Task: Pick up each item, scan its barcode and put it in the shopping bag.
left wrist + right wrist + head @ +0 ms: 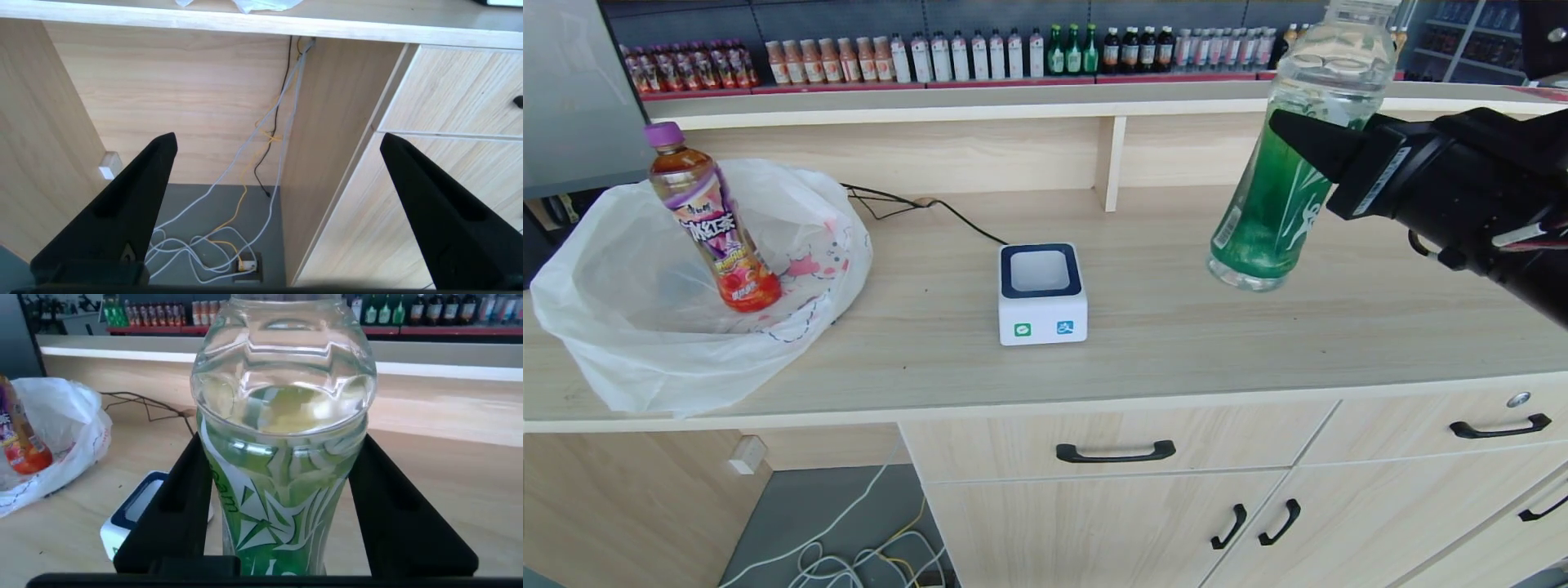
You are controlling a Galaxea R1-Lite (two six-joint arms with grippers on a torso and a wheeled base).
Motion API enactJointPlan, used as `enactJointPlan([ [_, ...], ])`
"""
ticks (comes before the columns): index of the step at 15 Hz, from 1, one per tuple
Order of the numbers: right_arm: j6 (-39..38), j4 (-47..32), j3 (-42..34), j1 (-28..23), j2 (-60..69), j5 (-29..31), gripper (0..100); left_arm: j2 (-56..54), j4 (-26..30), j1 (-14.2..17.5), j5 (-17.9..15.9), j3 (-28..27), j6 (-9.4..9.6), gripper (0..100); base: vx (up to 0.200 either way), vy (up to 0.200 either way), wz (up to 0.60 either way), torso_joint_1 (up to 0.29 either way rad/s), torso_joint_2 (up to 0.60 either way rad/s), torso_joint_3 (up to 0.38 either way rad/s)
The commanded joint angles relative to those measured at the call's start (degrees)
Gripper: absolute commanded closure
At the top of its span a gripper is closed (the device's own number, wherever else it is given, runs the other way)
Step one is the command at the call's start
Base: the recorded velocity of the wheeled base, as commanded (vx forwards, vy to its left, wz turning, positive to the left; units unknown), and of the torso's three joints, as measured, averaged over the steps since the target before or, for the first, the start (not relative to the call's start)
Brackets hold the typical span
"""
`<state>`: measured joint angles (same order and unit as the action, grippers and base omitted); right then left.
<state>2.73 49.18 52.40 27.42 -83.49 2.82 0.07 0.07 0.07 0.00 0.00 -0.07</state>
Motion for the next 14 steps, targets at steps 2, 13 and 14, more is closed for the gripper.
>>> enactJointPlan([
  [2,-3.4,0.5,-7.0,0.2,4.5,-3.3,100,0.0,0.0,0.0,0.0,0.0,-0.01,0,0.000,0.000,0.00,0.000,0.00,0.000],
  [13,-21.5,16.6,-20.8,0.2,5.3,-24.3,100,0.0,0.0,0.0,0.0,0.0,-0.01,0,0.000,0.000,0.00,0.000,0.00,0.000],
  [14,-22.2,17.1,-21.4,0.2,5.2,-26.5,100,0.0,0.0,0.0,0.0,0.0,-0.01,0,0.000,0.000,0.00,0.000,0.00,0.000],
])
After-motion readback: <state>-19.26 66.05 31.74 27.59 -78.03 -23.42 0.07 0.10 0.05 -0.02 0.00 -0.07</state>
